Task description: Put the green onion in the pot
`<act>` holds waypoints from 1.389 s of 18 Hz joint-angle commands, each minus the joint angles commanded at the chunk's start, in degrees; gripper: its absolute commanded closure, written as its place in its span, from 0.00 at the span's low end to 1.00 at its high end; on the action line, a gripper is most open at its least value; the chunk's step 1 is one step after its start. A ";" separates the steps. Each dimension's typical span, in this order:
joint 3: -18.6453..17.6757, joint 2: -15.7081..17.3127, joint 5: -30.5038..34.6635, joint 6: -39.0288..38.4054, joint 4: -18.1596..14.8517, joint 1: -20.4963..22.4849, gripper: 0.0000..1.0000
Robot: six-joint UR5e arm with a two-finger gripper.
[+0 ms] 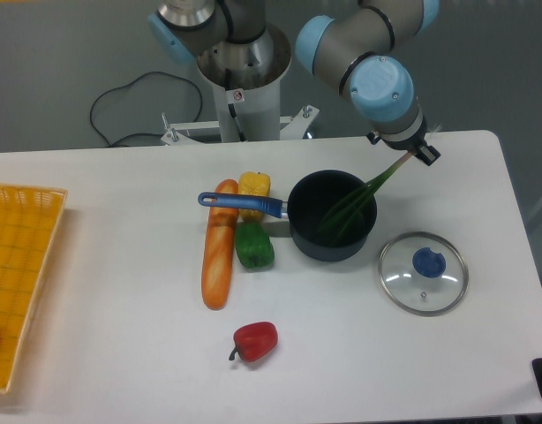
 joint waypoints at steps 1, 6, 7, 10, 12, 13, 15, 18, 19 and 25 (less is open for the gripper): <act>0.00 0.00 0.00 0.00 0.00 0.09 0.81; 0.00 0.09 0.00 0.00 0.09 0.35 0.65; 0.09 0.09 -0.09 0.00 0.09 0.35 0.62; 0.09 0.00 0.00 0.00 0.00 0.35 0.54; 0.09 0.00 0.00 0.00 0.09 0.26 0.53; 0.09 0.00 0.00 0.00 0.09 0.26 0.51; 0.18 0.00 -0.09 0.00 0.00 0.26 0.47; 0.97 -0.17 -0.26 0.09 0.00 0.09 0.09; 1.05 -0.26 -0.35 -0.17 0.00 -0.09 0.00; 2.98 0.26 -5.69 0.18 -0.17 0.53 0.00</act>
